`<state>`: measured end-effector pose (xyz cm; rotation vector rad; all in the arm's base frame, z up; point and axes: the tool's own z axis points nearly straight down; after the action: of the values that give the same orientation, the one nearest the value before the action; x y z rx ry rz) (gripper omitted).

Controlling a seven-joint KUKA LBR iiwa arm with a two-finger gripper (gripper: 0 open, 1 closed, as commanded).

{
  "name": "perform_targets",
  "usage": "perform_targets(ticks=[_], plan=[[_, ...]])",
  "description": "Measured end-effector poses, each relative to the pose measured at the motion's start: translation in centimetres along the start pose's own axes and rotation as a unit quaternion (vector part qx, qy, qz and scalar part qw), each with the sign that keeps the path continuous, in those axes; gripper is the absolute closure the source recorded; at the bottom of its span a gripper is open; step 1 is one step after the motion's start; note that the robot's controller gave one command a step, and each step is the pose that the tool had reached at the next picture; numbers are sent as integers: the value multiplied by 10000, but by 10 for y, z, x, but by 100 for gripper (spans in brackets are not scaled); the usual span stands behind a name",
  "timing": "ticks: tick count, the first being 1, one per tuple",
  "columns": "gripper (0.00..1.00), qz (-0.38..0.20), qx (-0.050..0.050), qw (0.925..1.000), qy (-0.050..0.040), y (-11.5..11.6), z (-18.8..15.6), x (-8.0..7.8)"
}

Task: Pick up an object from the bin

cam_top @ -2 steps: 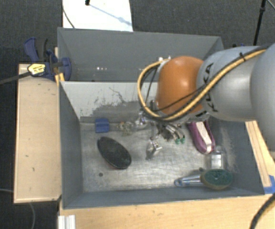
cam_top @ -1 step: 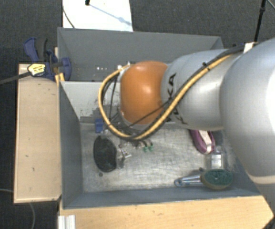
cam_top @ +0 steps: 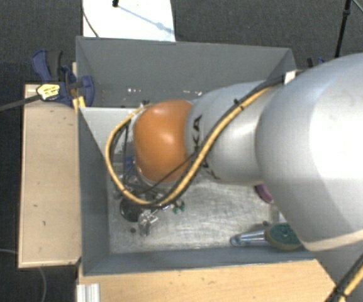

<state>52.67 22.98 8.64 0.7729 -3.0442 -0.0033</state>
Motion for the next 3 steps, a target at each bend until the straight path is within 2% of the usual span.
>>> perform_targets(ticks=[1, 2, 3], plan=[[100, 8, 6, 10000, -12, -1, -1, -1], [100, 116, 19, 9999, -67, -12, -145, -15], [100, -487, 3, 9988, 40, -17, -89, 69]])
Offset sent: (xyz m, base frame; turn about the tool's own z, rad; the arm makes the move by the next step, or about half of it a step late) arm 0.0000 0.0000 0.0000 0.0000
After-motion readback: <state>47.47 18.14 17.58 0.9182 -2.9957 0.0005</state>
